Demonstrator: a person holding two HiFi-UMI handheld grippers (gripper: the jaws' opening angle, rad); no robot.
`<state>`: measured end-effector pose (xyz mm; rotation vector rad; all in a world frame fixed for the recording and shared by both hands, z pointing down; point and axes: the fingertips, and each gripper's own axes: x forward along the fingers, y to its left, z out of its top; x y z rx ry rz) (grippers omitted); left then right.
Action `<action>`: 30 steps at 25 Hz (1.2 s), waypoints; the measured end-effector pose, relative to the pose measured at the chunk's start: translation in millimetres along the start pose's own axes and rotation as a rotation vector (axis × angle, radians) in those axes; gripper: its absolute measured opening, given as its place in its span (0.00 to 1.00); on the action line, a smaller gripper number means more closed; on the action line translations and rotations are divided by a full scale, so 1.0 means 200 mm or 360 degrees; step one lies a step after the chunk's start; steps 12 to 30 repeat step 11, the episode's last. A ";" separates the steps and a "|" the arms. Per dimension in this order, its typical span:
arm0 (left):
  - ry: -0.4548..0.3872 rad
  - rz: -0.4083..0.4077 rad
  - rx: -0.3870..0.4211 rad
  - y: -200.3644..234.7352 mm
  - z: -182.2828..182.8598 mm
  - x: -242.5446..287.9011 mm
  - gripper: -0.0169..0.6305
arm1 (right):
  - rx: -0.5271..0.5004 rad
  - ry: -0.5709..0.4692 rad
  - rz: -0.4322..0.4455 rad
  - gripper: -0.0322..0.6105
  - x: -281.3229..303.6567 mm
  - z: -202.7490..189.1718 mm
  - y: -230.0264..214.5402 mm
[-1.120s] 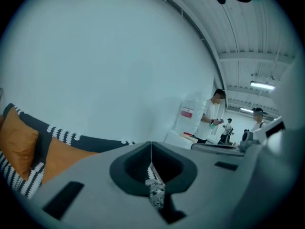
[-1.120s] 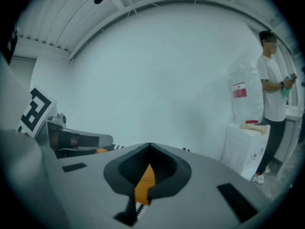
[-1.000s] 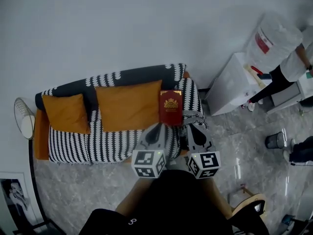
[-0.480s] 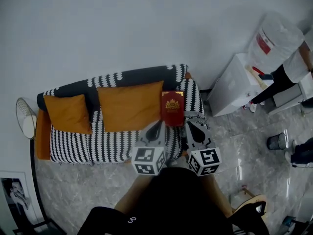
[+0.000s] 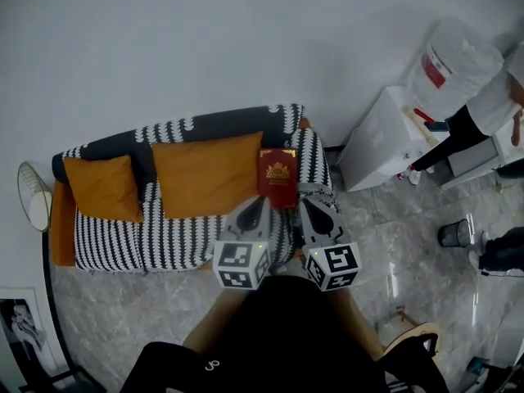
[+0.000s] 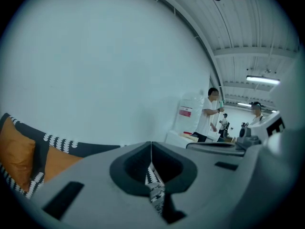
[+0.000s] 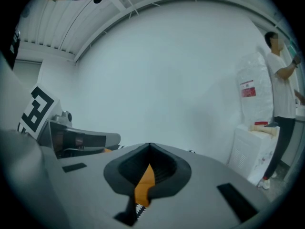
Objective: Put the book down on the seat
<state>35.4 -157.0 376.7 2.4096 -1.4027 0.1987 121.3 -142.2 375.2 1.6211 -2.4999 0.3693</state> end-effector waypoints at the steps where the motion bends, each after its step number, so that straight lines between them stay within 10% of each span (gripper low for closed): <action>1: -0.0001 -0.0003 -0.0001 -0.01 0.00 0.00 0.05 | -0.0001 -0.0001 -0.0001 0.06 0.00 0.00 -0.01; 30: -0.0024 0.0002 0.0003 0.01 0.03 0.03 0.05 | -0.0011 -0.0009 0.0027 0.06 0.02 0.02 -0.01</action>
